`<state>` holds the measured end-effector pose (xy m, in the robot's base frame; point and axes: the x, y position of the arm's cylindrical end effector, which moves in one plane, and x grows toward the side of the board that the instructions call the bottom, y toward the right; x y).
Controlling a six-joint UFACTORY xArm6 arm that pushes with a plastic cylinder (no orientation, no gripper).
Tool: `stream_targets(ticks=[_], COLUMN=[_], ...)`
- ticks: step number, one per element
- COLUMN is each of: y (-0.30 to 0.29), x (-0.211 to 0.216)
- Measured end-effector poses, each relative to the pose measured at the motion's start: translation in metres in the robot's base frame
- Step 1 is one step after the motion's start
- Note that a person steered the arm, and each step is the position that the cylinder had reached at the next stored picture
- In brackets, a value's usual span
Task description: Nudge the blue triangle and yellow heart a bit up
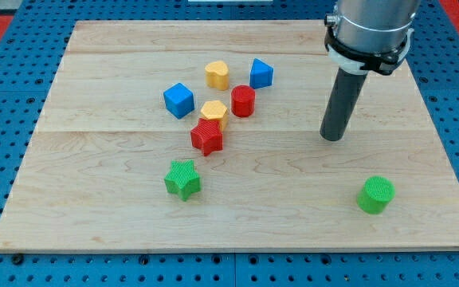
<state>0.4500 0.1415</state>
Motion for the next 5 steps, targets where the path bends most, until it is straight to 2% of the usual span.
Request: stream_targets(ticks=[4, 5], y=[-0.003, -0.039], x=[-0.066, -0.085])
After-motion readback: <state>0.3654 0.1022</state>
